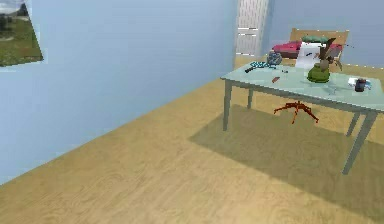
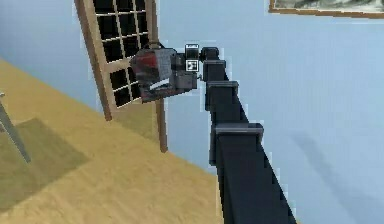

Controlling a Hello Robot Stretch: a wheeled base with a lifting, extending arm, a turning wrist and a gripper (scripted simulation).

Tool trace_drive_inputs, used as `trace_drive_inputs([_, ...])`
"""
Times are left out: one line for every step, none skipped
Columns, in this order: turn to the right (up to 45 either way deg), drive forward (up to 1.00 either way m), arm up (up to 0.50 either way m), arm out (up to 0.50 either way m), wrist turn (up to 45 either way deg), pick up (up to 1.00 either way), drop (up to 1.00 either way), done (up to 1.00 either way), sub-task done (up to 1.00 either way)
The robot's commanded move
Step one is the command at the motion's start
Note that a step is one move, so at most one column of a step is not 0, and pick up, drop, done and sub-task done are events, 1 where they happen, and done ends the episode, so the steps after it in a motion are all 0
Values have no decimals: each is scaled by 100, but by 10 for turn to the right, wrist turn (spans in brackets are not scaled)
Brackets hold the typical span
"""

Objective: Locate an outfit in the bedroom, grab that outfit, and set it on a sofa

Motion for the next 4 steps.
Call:
trace_drive_inputs([-60,0,0,0,0,0,0,0,0])
trace_drive_inputs([0,100,0,0,0,0,0,0,0])
trace_drive_inputs([-30,0,0,0,0,0,0,0,0])
trace_drive_inputs([0,100,0,0,0,0,0,0,0])
